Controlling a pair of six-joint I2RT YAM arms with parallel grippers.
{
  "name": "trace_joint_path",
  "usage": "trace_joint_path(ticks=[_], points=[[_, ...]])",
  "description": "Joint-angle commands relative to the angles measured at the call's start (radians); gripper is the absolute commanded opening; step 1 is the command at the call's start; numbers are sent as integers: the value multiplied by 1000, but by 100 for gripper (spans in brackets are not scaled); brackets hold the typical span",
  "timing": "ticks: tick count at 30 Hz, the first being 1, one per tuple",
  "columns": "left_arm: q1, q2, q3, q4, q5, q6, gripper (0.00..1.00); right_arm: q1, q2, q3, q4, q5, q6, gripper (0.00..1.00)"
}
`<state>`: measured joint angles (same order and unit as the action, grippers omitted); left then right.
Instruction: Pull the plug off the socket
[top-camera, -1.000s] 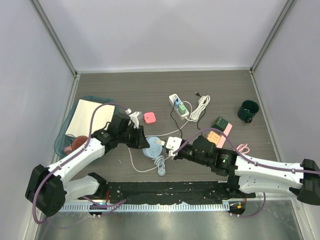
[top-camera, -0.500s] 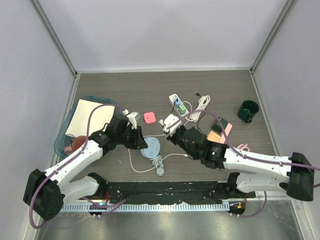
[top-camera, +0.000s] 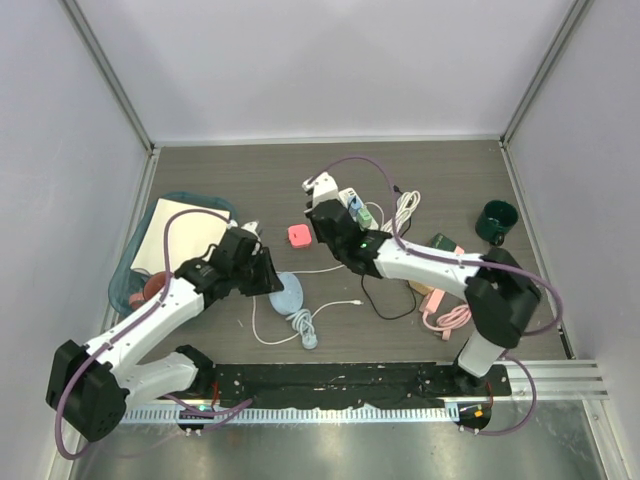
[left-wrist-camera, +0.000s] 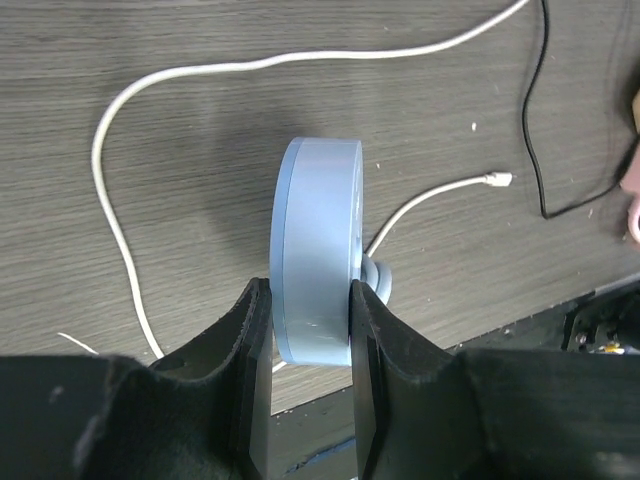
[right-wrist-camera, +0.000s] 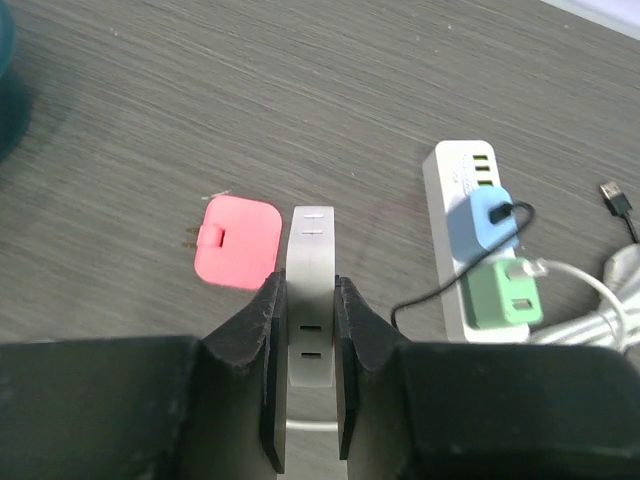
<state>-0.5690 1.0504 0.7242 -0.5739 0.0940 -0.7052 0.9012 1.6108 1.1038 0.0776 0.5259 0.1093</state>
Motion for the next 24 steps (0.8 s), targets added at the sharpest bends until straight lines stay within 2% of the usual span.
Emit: trace_joint_path(ticks=[1,4,7,8,11,13,14,19,24], points=[[4,39,11,-118,-207,16,0,1,141,174,-21,61,16,1],[4,57,12,-119,-224,12,10,1,231,240,-61,126,29,1],[4,65,17,-127,-234,10,28,-10,271,271,-70,131,33,1],[4,63,18,-127,-241,10,37,-10,281,278,-71,134,35,1],[4,42,18,-127,-264,4,52,-13,325,314,-134,157,59,1],[4,25,23,-129,-272,4,57,-13,343,335,-165,181,78,1],[4,-1,27,-127,-284,4,67,-13,362,338,-189,193,95,1],[4,-118,43,-115,-330,45,82,-15,402,361,-240,269,109,1],[3,-287,38,-46,-335,137,84,-16,468,422,-292,273,119,1]])
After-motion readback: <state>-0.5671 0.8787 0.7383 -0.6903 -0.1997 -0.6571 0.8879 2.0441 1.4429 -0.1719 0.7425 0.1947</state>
